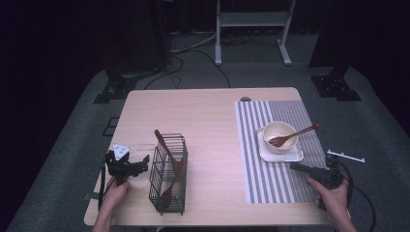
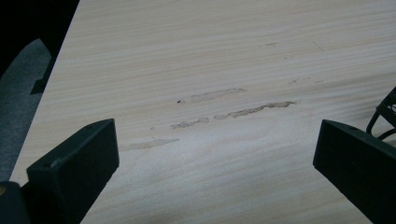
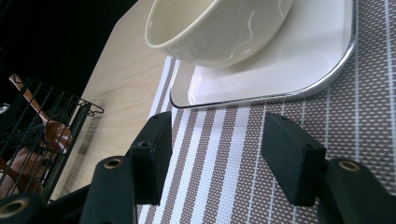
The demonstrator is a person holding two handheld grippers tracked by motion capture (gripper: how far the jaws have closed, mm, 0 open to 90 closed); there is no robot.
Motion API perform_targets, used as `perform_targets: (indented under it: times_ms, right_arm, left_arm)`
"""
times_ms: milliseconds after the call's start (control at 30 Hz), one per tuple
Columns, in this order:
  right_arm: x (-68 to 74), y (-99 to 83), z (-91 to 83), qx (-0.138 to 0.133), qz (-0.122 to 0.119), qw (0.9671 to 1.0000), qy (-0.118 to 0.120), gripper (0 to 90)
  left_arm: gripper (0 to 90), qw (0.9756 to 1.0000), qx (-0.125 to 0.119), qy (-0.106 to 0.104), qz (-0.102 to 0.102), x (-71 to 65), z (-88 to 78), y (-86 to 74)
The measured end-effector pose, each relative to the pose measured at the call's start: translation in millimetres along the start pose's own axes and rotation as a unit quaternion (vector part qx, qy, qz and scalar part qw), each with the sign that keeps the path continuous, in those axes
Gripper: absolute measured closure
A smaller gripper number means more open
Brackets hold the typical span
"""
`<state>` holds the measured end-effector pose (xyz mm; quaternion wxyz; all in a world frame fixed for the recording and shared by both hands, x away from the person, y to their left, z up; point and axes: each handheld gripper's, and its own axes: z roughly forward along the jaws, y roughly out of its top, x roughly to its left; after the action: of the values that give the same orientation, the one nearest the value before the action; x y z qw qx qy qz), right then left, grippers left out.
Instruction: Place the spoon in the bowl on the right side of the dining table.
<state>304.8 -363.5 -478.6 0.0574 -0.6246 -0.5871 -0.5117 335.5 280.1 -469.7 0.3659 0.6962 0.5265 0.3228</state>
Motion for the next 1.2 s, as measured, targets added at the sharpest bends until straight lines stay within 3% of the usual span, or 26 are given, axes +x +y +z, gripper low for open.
perform_targets:
  times_ms: [1200]
  right_arm:
    - [26.0, -23.9, 10.7, 0.022, -0.049, 0.9984, 0.015, 39.8]
  left_arm:
    - [0.0, 1.0000, 0.001, 0.000, 0.001, -0.4, 0.0, 0.1]
